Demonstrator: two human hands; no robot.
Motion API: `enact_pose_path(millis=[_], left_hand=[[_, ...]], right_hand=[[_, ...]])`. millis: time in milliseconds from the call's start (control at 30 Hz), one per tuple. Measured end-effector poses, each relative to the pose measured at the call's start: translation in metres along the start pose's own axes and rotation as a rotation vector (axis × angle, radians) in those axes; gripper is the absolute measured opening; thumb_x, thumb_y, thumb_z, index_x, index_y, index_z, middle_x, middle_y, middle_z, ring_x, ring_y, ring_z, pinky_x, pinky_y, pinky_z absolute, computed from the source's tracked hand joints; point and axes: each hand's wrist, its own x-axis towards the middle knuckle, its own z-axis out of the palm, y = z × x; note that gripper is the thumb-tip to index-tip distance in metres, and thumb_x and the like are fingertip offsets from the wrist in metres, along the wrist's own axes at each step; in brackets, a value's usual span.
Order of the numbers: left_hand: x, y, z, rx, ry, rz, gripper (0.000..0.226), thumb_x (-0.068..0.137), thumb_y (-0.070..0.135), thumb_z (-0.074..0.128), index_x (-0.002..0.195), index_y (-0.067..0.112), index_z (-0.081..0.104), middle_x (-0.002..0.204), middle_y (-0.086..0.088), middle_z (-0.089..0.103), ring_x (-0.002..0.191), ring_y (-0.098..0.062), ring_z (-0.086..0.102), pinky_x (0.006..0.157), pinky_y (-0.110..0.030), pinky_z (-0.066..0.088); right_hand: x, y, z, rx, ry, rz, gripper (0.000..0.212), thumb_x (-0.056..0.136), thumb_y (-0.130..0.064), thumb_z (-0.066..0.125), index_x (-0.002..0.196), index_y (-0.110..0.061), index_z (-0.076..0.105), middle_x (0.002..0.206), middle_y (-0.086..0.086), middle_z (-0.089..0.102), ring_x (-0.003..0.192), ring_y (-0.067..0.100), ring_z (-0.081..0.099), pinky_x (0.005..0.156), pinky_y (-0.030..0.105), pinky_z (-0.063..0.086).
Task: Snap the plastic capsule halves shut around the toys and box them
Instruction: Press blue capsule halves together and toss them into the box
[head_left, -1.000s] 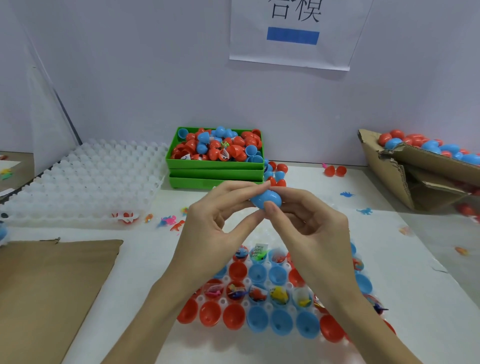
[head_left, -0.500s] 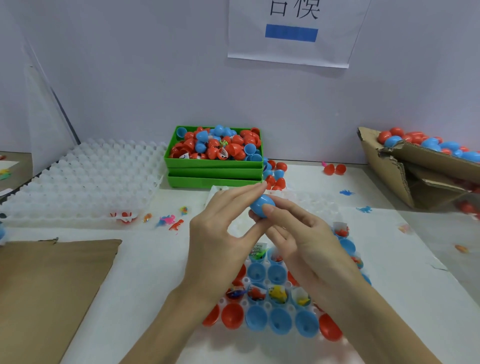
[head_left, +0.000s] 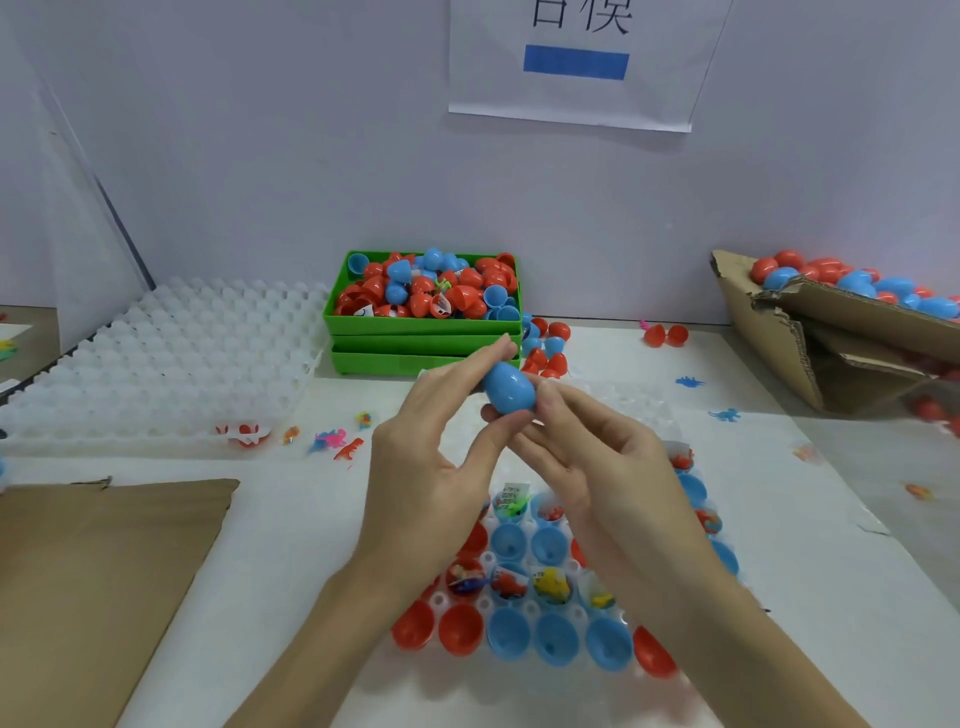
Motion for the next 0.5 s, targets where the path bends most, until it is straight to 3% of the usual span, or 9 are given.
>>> enact_pose_path(millis=[133, 267, 500], left_hand=[[0.0054, 0.0014, -0.0075, -0.101, -0.090, 0.011, 0.043, 0.099, 0.023, 0.066, 0.142, 0.021, 0.061, 0.143, 0.009, 0.063, 0.143, -0.020, 0.051, 0.116, -0.039, 0.045], [0.0046, 0.0032, -0.0072, -0.192, -0.128, 0.008, 0.032, 0.104, 0.025, 0.061, 0.136, 0.019, 0.061, 0.138, 0.000, 0.064, 0.138, -0.032, 0.053, 0.113, -0.049, 0.046], [0.0014, 0.0086, -0.0037, -0.164, -0.074, 0.056, 0.030, 0.101, 0.021, 0.064, 0.130, 0.013, 0.064, 0.128, 0.003, 0.067, 0.128, -0.029, 0.061, 0.106, -0.043, 0.052]], right_hand=[[0.0037, -0.0050, -0.0038, 0.267, -0.210, 0.147, 0.032, 0.097, -0.019, 0.067, 0.126, -0.007, 0.073, 0.135, 0.015, 0.068, 0.127, 0.030, 0.065, 0.100, 0.031, 0.055], [0.0044, -0.0036, -0.0038, 0.410, -0.363, 0.166, 0.043, 0.103, -0.017, 0.061, 0.142, 0.002, 0.057, 0.149, 0.020, 0.056, 0.140, 0.030, 0.053, 0.112, 0.034, 0.046], [0.0037, 0.0040, -0.0024, 0.403, -0.354, 0.130, 0.040, 0.097, -0.028, 0.068, 0.125, -0.001, 0.071, 0.123, 0.010, 0.072, 0.122, 0.020, 0.066, 0.102, 0.026, 0.051]])
